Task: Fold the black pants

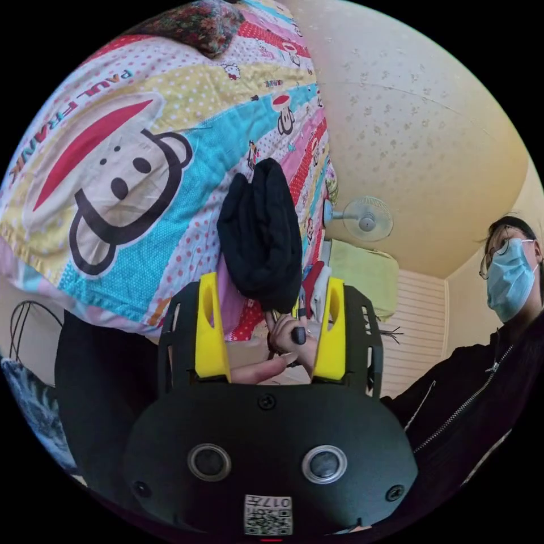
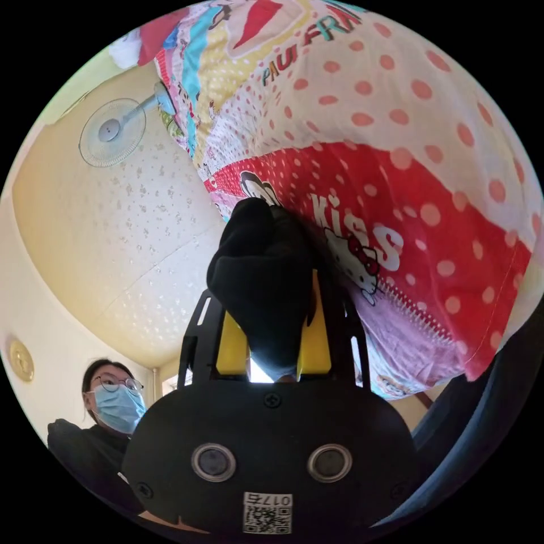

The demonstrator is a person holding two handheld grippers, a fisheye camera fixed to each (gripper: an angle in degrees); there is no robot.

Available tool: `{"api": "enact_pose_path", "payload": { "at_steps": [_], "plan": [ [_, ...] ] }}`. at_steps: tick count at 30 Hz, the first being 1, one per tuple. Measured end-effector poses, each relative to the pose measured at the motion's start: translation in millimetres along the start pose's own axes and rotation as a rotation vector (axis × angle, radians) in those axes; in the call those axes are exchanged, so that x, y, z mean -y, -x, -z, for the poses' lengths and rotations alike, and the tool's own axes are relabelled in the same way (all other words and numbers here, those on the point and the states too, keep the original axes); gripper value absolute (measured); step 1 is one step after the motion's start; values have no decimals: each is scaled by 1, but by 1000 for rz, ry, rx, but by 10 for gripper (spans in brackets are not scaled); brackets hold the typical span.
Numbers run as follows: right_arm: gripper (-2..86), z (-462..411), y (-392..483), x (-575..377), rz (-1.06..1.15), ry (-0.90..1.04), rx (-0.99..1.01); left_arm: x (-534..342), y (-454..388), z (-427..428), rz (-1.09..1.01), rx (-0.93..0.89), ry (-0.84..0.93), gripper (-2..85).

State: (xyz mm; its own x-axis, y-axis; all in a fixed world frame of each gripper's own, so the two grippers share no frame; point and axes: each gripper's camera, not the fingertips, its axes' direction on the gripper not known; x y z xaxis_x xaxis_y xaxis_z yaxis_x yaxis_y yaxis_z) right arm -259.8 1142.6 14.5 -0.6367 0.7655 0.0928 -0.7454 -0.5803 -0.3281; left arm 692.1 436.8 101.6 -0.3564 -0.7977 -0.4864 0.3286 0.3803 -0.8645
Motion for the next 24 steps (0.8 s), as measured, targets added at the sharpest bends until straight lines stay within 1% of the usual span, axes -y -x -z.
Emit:
{"api": "enact_pose_path", "payload": {
  "at_steps": [4, 8, 10, 13, 14, 16, 18, 20, 22, 24],
  "plan": [
    [151, 0, 3, 0, -27, 4, 29, 7, 0, -45, 58, -46, -62, 242],
    [147, 1, 12, 11, -29, 55, 20, 19, -10, -74, 41, 18, -98, 232],
    [145, -1, 35, 25, 46, 125, -28, 18, -12, -82, 74, -19, -109, 230],
    [142, -5, 71, 44, 139, 222, -24, 9, -29, -99, 79, -94, -178, 215],
    [141, -4, 79, 48, 149, 237, -6, 6, -47, -108, 33, -105, -215, 209],
    [141, 3, 111, 66, 185, 268, 92, 7, -83, -126, -61, -102, -240, 204],
    [141, 13, 139, 82, 221, 265, 191, 15, -125, -151, -168, -109, -230, 202],
    [141, 26, 173, 101, 271, 247, 281, 29, -183, -196, -309, -140, -186, 201],
    [144, 45, 222, 133, 373, 203, 367, 42, -223, -239, -402, -182, -149, 201],
    [145, 63, 255, 159, 461, 135, 387, 56, -256, -288, -456, -227, -98, 203]
  ]
}}
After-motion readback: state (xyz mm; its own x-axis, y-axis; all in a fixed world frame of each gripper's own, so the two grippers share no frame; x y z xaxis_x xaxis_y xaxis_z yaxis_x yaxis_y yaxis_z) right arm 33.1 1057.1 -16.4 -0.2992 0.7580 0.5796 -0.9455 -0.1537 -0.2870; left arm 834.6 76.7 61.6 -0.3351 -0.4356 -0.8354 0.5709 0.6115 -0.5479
